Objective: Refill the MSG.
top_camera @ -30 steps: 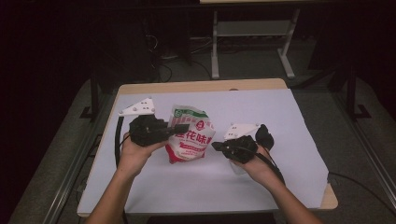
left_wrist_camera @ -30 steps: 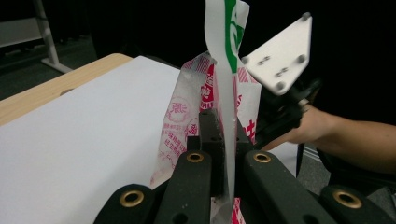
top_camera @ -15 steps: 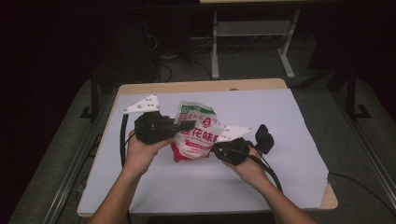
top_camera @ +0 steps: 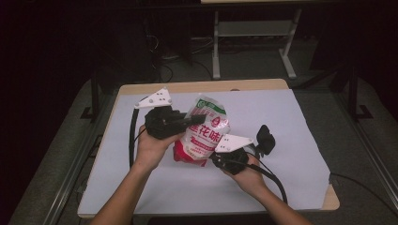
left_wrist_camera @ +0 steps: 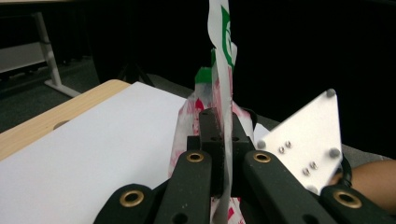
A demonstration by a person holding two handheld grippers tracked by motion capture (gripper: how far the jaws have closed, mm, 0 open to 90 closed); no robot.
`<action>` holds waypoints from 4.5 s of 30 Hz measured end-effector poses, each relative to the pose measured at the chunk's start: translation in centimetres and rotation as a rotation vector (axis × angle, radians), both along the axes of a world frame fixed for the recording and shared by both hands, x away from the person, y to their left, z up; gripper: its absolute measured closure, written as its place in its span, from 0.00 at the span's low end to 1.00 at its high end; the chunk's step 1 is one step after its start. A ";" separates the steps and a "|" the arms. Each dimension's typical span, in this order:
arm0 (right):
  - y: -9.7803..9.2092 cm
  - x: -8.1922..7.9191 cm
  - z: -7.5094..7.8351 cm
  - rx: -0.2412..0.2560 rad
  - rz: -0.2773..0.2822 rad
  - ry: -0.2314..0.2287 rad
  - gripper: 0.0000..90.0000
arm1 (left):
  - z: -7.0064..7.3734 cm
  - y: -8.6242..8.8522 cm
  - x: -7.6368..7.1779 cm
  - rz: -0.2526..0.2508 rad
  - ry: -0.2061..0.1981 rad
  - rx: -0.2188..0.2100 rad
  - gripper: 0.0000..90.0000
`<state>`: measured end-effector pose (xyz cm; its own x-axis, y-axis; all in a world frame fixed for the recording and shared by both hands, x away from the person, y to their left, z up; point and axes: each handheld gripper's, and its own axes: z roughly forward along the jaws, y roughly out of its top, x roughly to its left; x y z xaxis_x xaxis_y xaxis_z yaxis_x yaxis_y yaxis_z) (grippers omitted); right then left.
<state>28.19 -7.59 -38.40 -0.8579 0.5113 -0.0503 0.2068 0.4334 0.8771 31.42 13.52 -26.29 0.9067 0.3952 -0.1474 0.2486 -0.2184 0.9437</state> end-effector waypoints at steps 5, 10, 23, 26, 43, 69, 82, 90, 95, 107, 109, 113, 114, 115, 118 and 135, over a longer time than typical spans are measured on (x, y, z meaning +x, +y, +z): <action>0.3 -0.3 -0.3 -0.004 0.014 0.012 1.00 | -0.2 -1.0 0.4 -0.016 0.005 0.018 1.00; 0.2 -0.3 -0.6 0.002 0.023 0.035 1.00 | -0.3 -2.1 0.9 -0.058 0.019 0.035 1.00; -0.9 -0.6 -0.9 0.049 0.012 0.043 1.00 | -0.3 -5.1 1.7 -0.142 0.019 0.057 1.00; -1.3 -0.6 -1.1 0.035 0.004 0.046 1.00 | -0.5 -6.2 1.9 -0.161 0.019 0.083 1.00; -1.9 -0.9 -1.2 0.035 -0.010 0.034 1.00 | -0.5 -7.8 2.6 -0.142 0.063 0.124 1.00; -1.2 -2.0 -1.8 0.059 -0.071 -0.008 1.00 | -0.7 -9.3 4.0 -0.129 0.143 0.193 1.00; -1.1 -2.0 -1.8 0.070 -0.070 -0.008 1.00 | -0.6 -10.1 4.3 -0.135 0.141 0.210 1.00; -1.1 -1.9 -1.9 0.066 -0.071 -0.002 1.00 | -0.9 -10.5 4.6 -0.136 0.148 0.226 1.00; -1.1 -1.9 -2.0 0.063 -0.072 0.001 1.00 | -0.9 -10.7 4.8 -0.140 0.156 0.237 1.00; -1.1 -1.9 -1.9 0.065 -0.074 -0.001 1.00 | -0.8 -11.2 4.9 -0.139 0.156 0.246 1.00; -1.1 -1.9 -1.9 0.064 -0.071 -0.001 1.00 | -0.9 -11.3 4.9 -0.134 0.162 0.241 1.00; -1.0 -1.8 -2.0 0.062 -0.073 0.001 1.00 | -0.9 -11.4 5.1 -0.135 0.155 0.250 1.00; -1.0 -1.8 -2.0 0.064 -0.074 0.002 1.00 | -1.0 -11.5 5.0 -0.126 0.167 0.240 1.00; -1.0 -1.8 -2.0 0.062 -0.074 0.002 1.00 | -1.0 -11.5 5.0 -0.129 0.170 0.240 1.00; -0.9 -1.8 -2.1 0.061 -0.075 0.000 1.00 | -1.0 -11.5 5.1 -0.130 0.170 0.234 1.00; -0.9 -1.8 -2.2 0.064 -0.079 0.001 1.00 | -1.1 -11.8 5.3 -0.126 0.184 0.229 1.00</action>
